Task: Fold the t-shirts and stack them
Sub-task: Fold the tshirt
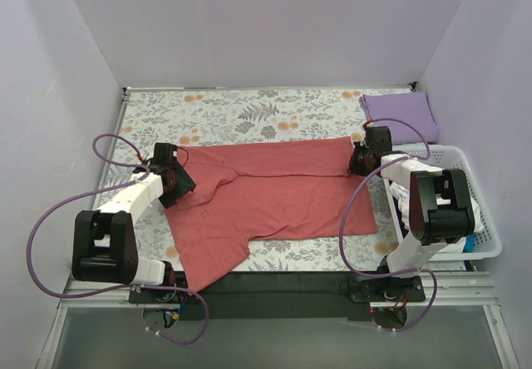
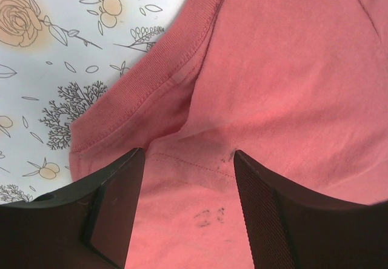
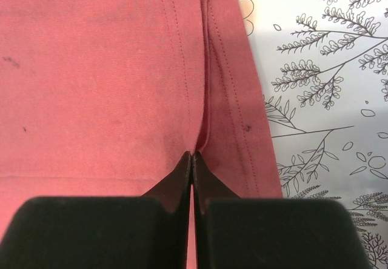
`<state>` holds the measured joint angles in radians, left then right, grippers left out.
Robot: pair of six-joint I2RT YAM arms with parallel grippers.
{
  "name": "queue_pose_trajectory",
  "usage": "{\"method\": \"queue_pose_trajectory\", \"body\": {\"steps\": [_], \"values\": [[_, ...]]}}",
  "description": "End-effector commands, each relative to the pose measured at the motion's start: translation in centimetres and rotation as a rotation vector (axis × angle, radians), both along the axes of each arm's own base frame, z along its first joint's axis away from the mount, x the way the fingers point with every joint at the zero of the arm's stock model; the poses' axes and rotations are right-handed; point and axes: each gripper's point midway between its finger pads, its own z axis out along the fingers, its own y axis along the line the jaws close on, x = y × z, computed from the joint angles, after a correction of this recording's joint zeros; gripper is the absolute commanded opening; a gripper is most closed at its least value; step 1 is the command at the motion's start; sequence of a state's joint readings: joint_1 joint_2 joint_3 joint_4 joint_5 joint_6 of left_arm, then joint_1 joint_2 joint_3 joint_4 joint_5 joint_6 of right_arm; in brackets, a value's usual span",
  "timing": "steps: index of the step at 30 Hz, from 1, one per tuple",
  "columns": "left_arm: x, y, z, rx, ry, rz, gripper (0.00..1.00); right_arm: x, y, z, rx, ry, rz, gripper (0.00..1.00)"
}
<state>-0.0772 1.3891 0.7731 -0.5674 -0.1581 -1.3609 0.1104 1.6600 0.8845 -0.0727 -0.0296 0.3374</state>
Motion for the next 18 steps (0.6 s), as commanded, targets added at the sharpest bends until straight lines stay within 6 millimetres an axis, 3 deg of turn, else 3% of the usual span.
{"method": "queue_pose_trajectory", "body": {"steps": [1,7,14,18], "values": [[1.4,0.9,0.6,0.061,-0.040,0.002,0.61,-0.2,0.2,-0.6,0.007,0.015,0.014,0.01],[2.9,1.5,0.7,0.101,-0.050,0.004,0.62,-0.4,0.2,-0.8,0.008,0.021,0.020,0.01],[3.9,1.1,0.6,0.090,-0.068,-0.010,0.52,-0.4,0.4,-0.7,0.018,0.019,0.027,0.01],[3.8,0.8,0.4,0.075,-0.063,-0.021,0.40,-0.1,0.5,-0.4,0.022,0.012,0.028,0.01]]}}
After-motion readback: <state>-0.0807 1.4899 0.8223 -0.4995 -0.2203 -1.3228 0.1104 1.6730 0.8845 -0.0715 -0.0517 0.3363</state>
